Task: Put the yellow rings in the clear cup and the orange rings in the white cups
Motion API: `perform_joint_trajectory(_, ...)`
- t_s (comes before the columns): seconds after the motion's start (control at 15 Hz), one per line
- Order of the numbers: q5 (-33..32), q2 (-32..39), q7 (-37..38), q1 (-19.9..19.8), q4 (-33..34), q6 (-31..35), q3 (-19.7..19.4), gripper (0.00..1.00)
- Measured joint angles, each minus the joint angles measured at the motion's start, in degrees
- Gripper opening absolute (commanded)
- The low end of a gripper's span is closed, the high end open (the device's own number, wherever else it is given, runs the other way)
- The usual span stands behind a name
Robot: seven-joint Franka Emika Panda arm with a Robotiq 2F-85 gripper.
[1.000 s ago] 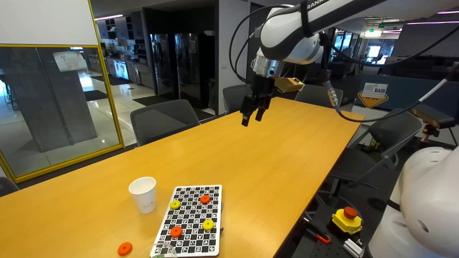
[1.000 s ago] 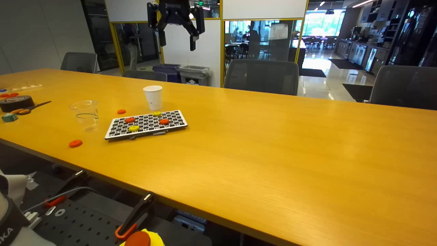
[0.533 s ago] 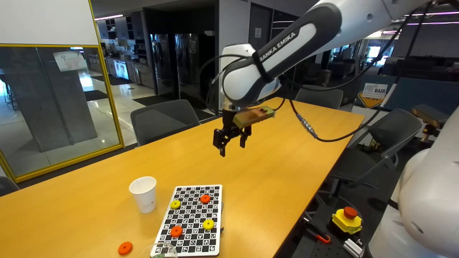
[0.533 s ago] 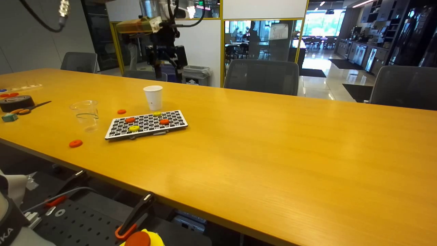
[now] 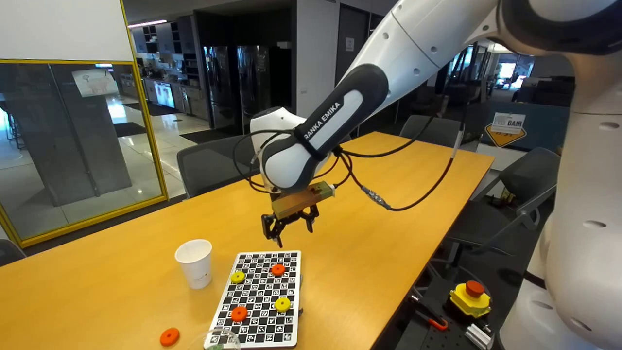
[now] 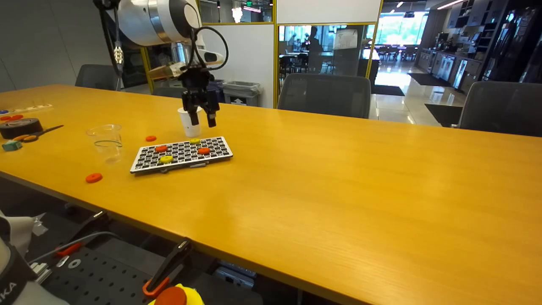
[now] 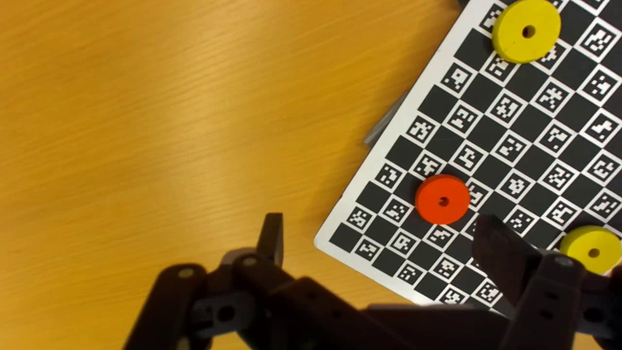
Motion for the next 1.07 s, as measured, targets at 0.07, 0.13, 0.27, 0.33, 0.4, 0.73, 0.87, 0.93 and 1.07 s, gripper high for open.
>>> perform_joint_trajectory(0.07, 0.3, 1.5, 0.4, 0.8, 1.1, 0.2, -0.1, 1.00)
perform_joint_trajectory(0.13, 1.1, 2.9, 0.4, 1.4, 2.1, 0.4, -0.1, 1.00)
perform_joint_trajectory(0.27, 2.9, 5.1, 0.4, 2.3, 3.9, 1.0, -0.3, 1.00)
perform_joint_trajectory(0.33, 3.9, 6.0, 0.4, 2.6, 4.5, 1.2, -0.4, 1.00)
perform_joint_trajectory(0.4, 5.0, 6.7, 0.2, 2.7, 4.9, 1.6, -0.6, 1.00)
perform_joint_trajectory(0.73, 10.5, 9.2, -1.5, 2.7, 5.0, 5.1, -1.5, 1.00)
perform_joint_trajectory(0.87, 11.2, 10.3, -2.1, 2.7, 5.1, 6.2, -1.8, 1.00)
perform_joint_trajectory(0.93, 11.3, 10.8, -2.2, 2.8, 5.1, 6.8, -2.0, 1.00)
perform_joint_trajectory(1.07, 11.3, 11.9, -2.3, 2.8, 5.4, 7.8, -2.4, 1.00)
